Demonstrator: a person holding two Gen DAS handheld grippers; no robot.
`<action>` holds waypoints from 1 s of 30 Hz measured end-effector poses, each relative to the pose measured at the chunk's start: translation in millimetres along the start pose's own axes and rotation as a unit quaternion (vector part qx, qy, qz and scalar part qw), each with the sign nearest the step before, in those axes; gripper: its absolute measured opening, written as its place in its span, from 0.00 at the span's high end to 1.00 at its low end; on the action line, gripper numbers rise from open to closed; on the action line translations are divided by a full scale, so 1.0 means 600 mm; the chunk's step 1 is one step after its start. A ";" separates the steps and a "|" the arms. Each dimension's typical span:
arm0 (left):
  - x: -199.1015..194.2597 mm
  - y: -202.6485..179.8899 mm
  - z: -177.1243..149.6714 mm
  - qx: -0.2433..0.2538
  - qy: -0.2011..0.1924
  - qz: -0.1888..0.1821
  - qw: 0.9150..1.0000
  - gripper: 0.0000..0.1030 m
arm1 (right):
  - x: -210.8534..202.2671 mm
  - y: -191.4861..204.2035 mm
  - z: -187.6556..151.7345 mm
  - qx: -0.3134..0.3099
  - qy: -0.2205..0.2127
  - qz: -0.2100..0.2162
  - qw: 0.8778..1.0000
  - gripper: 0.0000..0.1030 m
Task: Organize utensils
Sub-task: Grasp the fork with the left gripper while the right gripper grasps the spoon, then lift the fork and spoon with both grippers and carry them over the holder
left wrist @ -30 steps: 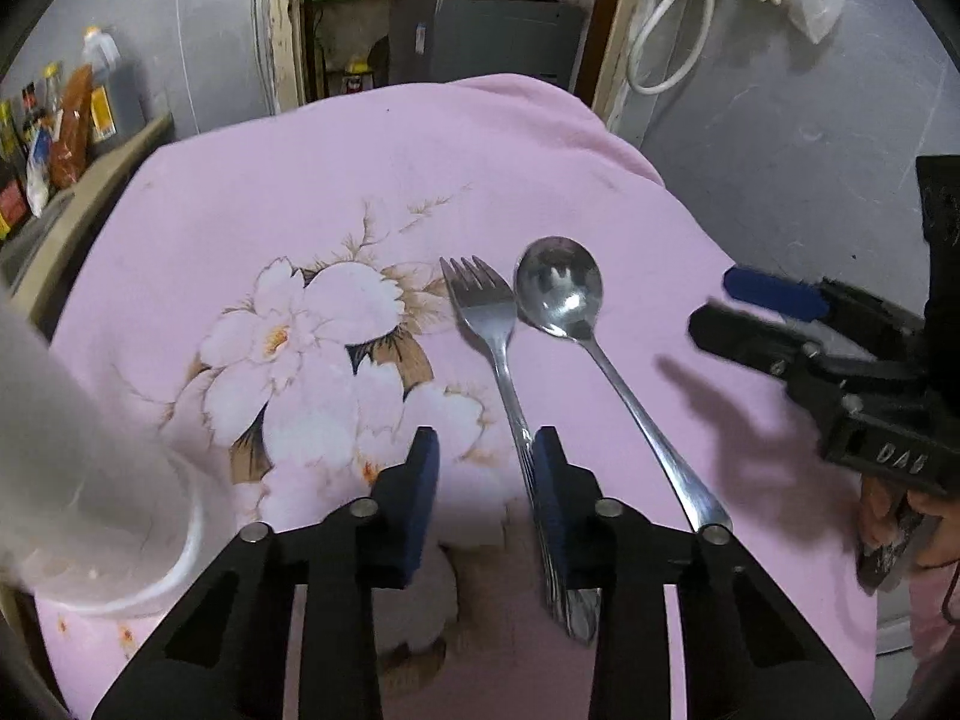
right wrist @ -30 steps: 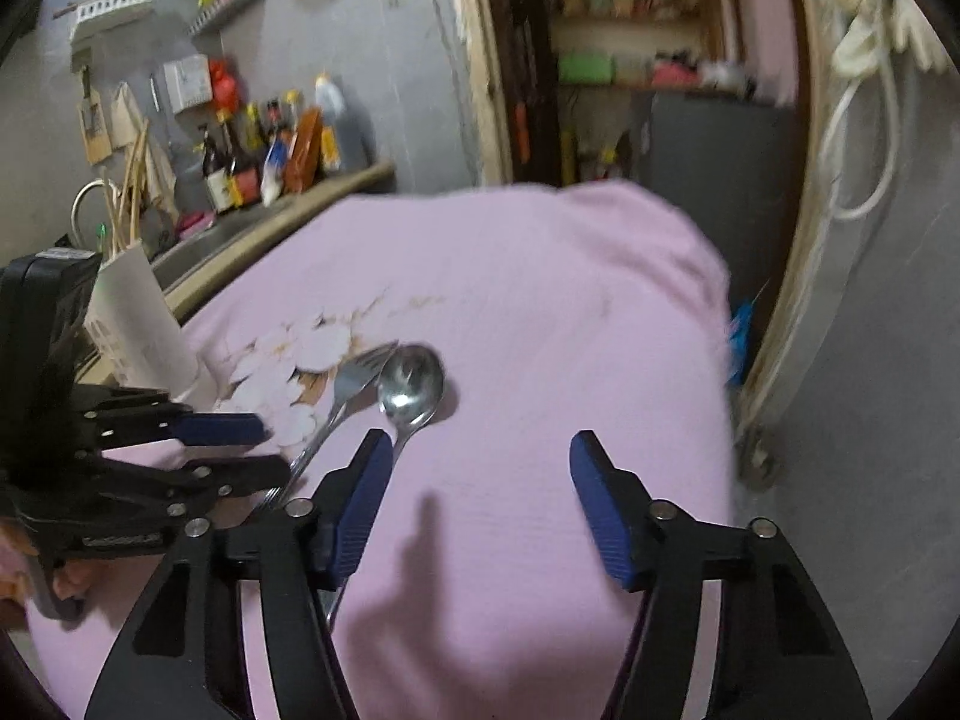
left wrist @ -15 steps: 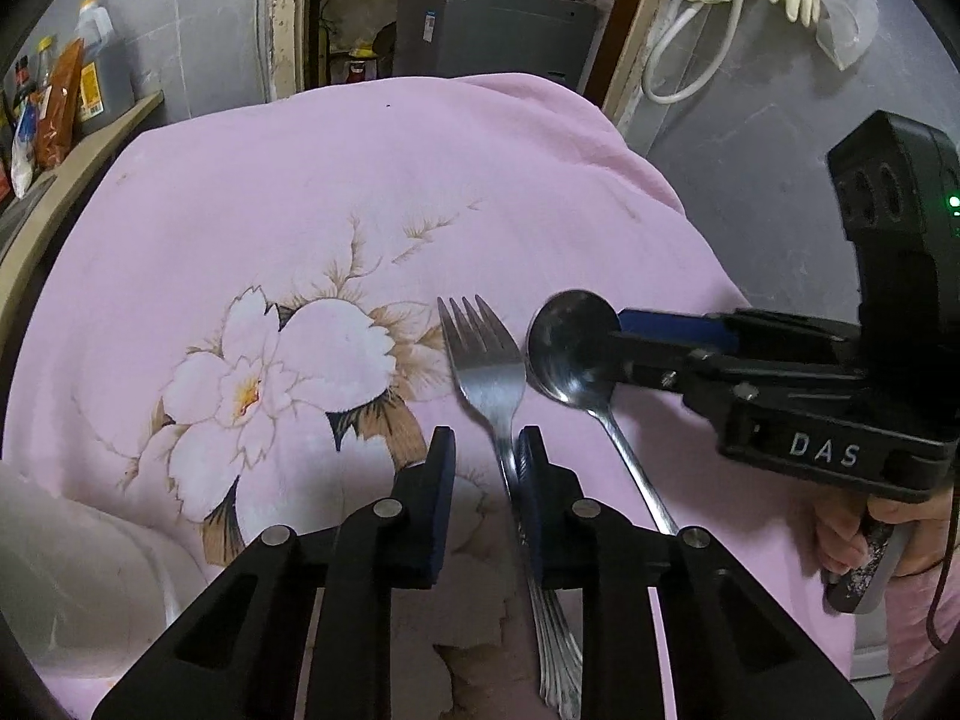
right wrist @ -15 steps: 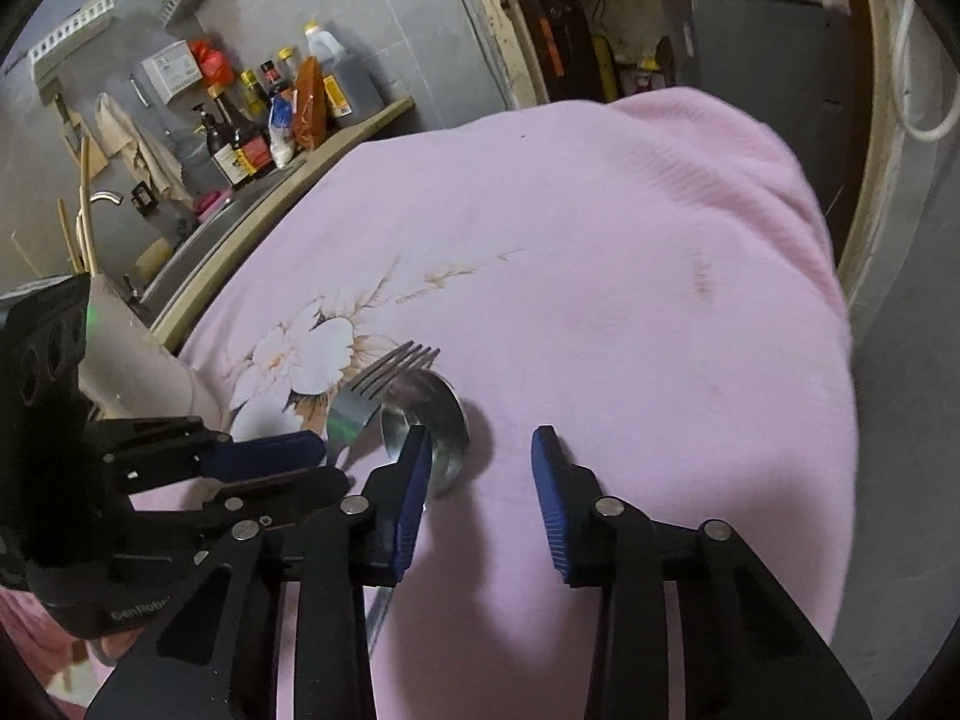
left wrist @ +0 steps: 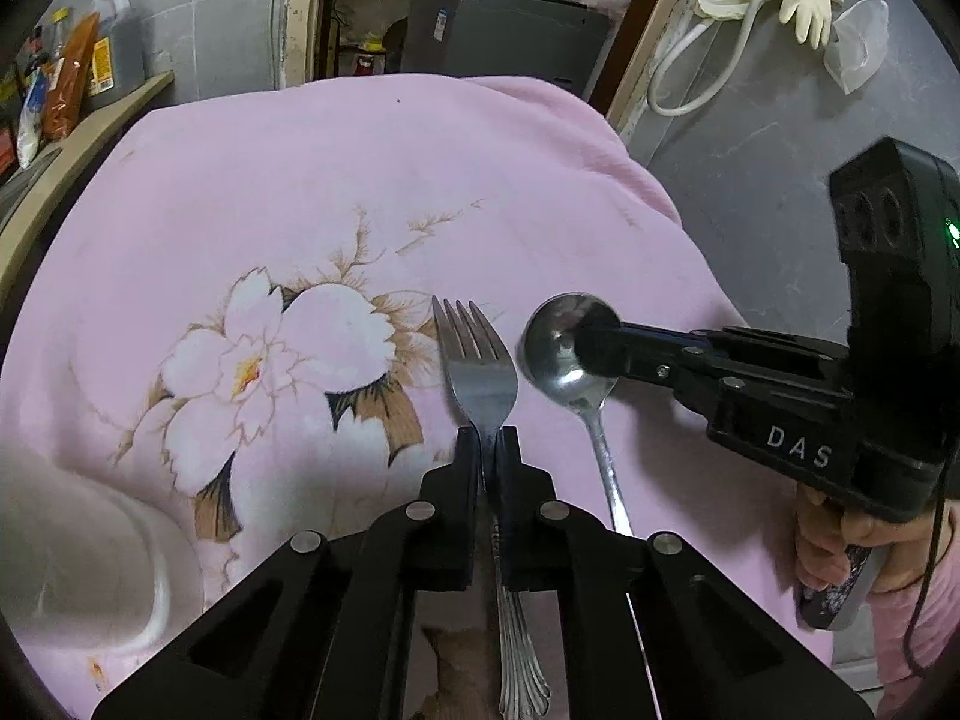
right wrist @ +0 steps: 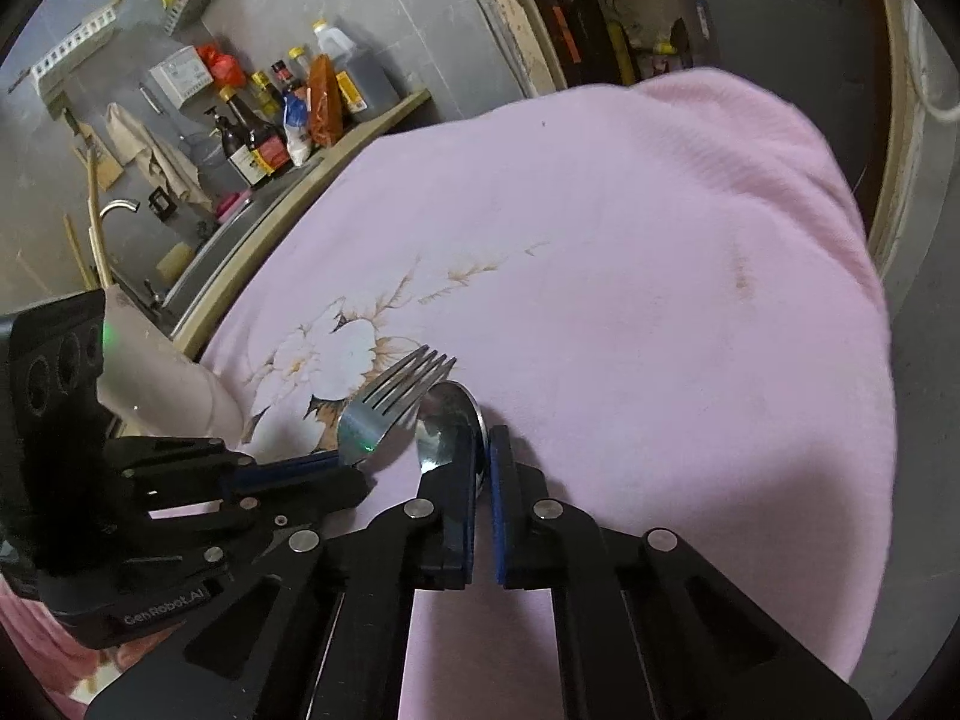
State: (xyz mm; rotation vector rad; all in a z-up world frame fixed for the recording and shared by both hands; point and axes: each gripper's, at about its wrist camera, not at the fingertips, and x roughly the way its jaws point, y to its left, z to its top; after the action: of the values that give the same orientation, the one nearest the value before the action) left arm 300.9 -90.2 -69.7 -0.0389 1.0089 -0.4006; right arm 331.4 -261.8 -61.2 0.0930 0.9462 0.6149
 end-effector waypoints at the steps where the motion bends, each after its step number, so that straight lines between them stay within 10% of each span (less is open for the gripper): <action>1: -0.004 0.000 -0.002 -0.001 -0.006 0.003 1.000 0.97 | -0.007 0.008 -0.004 -0.009 -0.012 -0.013 1.000 0.98; 11: -0.097 -0.023 -0.058 0.024 -0.129 0.027 0.991 0.97 | -0.103 0.102 -0.067 -0.114 -0.194 -0.148 0.963 0.98; 17: -0.147 -0.043 -0.085 0.038 -0.216 0.028 0.975 0.97 | -0.144 0.159 -0.116 -0.152 -0.323 -0.249 0.900 0.99; 30: -0.203 -0.052 -0.102 0.045 -0.289 0.023 0.956 0.97 | -0.164 0.212 -0.128 -0.172 -0.395 -0.314 0.846 0.99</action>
State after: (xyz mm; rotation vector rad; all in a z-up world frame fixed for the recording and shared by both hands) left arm 183.7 -68.1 3.4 -0.0460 0.4125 -0.3622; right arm 171.3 -223.3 7.8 -0.2689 0.0199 0.0833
